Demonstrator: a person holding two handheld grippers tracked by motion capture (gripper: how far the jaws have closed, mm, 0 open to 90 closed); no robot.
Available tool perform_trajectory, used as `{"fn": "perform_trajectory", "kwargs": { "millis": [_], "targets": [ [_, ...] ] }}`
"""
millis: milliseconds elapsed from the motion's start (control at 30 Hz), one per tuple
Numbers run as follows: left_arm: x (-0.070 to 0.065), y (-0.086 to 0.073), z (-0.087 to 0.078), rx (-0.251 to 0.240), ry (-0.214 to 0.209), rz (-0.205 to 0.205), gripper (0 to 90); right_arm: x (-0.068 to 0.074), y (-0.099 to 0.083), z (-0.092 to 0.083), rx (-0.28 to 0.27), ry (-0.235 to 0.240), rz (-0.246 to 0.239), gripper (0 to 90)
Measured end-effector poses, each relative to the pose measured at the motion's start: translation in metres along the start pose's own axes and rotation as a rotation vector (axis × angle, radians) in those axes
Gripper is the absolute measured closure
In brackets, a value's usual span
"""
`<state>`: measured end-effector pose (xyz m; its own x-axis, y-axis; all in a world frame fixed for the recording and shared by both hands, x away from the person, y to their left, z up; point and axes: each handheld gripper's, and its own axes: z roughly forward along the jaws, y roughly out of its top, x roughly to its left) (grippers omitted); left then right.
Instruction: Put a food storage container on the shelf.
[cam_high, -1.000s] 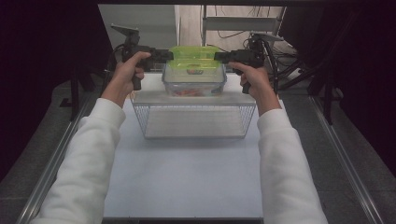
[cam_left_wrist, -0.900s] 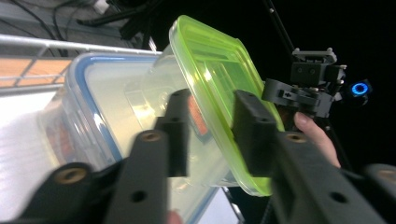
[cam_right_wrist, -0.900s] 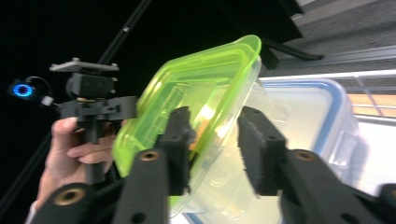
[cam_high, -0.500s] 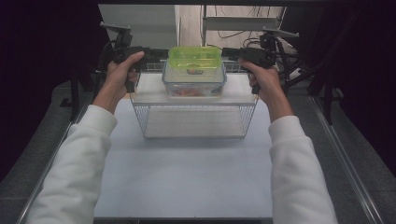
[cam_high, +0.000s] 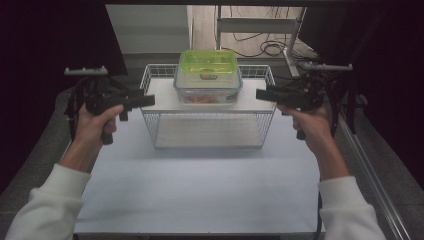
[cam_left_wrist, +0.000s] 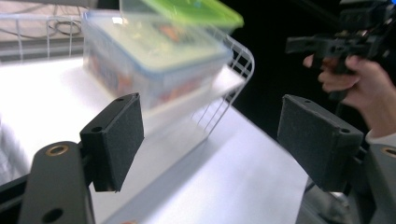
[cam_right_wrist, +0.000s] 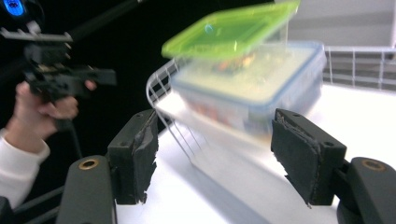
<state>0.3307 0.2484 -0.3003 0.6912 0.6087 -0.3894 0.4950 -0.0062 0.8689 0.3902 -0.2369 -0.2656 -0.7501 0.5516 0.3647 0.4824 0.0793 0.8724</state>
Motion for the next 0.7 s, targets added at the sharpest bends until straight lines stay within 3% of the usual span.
{"fn": "perform_trajectory", "kwargs": {
  "millis": [67, 233, 467, 633, 700],
  "targets": [
    [-0.006, -0.019, -0.007, 0.002, 0.015, 0.020, 21.6, 0.008, -0.017, -0.009, 0.014, -0.024, -0.042, 30.9],
    [-0.014, -0.065, -0.020, 0.014, 0.048, 0.040, 21.5, 0.021, -0.060, -0.027, 0.030, -0.039, -0.094, 29.8],
    [-0.017, -0.128, -0.022, 0.051, 0.090, 0.030, 22.4, 0.024, -0.120, -0.040, 0.080, -0.042, -0.110, 29.7],
    [-0.021, -0.154, -0.018, 0.107, 0.127, 0.044, 22.8, 0.016, -0.158, -0.042, 0.121, -0.078, -0.102, 29.7],
    [-0.019, -0.164, -0.013, 0.133, 0.131, 0.031, 23.0, 0.012, -0.171, -0.040, 0.135, -0.087, -0.090, 29.7]
  ]
}}
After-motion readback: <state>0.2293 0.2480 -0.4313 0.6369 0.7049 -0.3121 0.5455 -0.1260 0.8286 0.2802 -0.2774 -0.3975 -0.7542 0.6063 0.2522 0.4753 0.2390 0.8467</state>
